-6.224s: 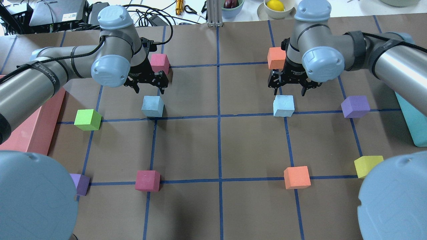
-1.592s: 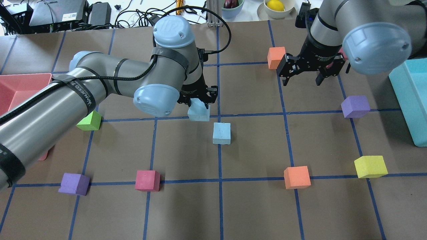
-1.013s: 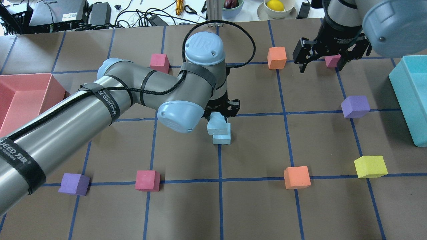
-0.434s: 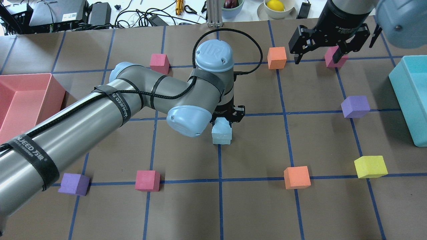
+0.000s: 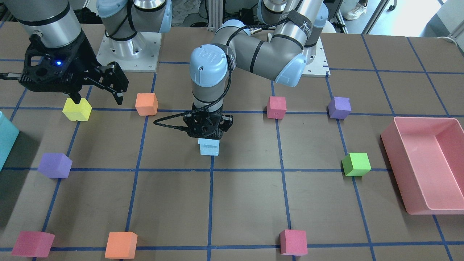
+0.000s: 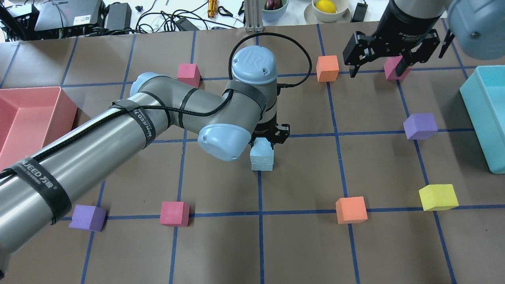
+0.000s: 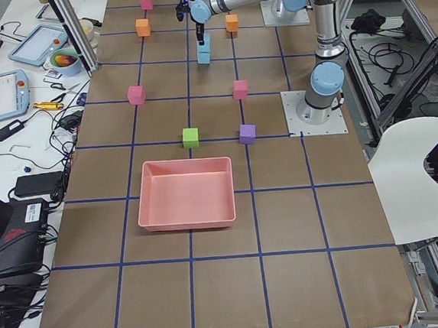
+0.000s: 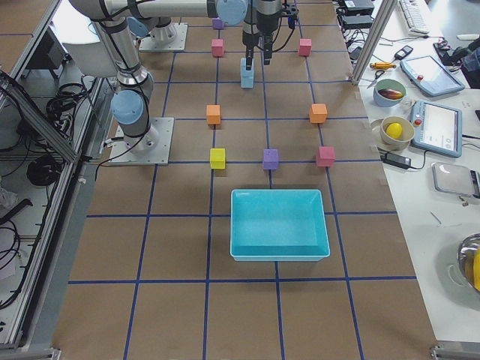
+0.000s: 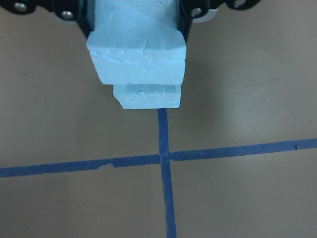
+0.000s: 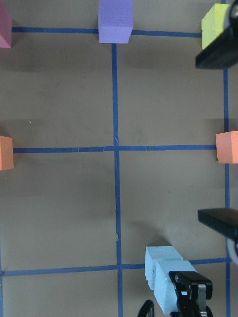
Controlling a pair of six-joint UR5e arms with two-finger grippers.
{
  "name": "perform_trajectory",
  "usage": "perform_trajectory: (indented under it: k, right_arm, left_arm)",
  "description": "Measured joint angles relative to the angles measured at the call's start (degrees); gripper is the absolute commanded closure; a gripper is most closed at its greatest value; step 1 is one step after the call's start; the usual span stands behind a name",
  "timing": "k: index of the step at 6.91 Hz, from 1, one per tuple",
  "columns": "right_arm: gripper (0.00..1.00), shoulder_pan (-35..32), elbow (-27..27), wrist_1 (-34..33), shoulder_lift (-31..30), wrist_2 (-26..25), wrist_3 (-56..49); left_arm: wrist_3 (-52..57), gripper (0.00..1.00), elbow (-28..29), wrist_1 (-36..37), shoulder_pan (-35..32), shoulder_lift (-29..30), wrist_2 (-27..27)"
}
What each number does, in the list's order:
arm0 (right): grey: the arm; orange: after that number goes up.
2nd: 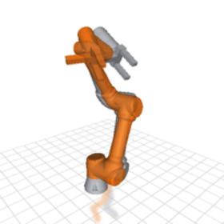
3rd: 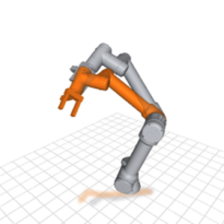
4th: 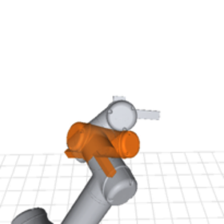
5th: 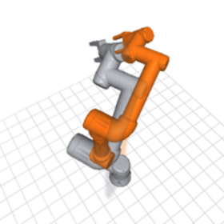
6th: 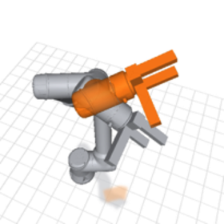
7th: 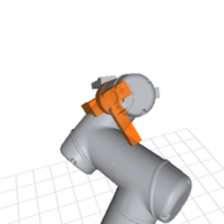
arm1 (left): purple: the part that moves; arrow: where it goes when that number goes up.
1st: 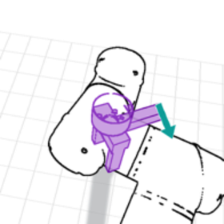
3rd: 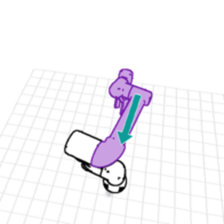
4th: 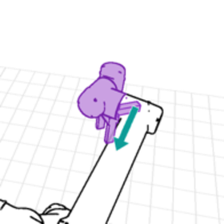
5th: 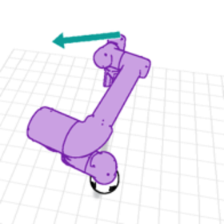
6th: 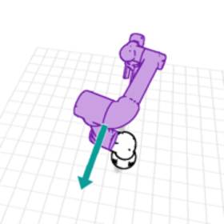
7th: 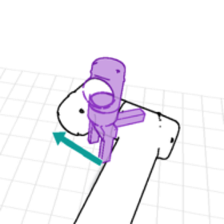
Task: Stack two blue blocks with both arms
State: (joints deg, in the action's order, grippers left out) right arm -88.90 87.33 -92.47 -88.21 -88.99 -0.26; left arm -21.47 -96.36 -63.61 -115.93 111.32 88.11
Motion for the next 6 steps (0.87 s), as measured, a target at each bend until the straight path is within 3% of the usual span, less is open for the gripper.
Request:
perform_trajectory:
  k: [1, 3, 4, 6]
  right_arm:
    - [0.00, 0.1, 0.0, 0.3, 0.0, 0.0, 0.0]
    - [0.00, 0.0, -0.3, 2.7, 0.0, -0.1, 0.0]
    - [0.00, 0.0, -0.4, 3.3, 0.0, -0.2, 0.0]
    - [0.00, 0.0, -0.3, 3.7, 0.0, -0.3, 0.0]
  left_arm:
    - [0.0, 0.77, 0.1, 0.0, 0.0, 0.2, 0.0]
    - [0.0, 0.46, 0.2, 0.1, 0.1, 0.5, 0.0]
    - [0.0, 0.36, 0.2, 0.6, 0.1, 0.7, 0.0]
    - [-0.1, 0.26, 0.1, 1.6, 0.1, 1.1, 0.1]
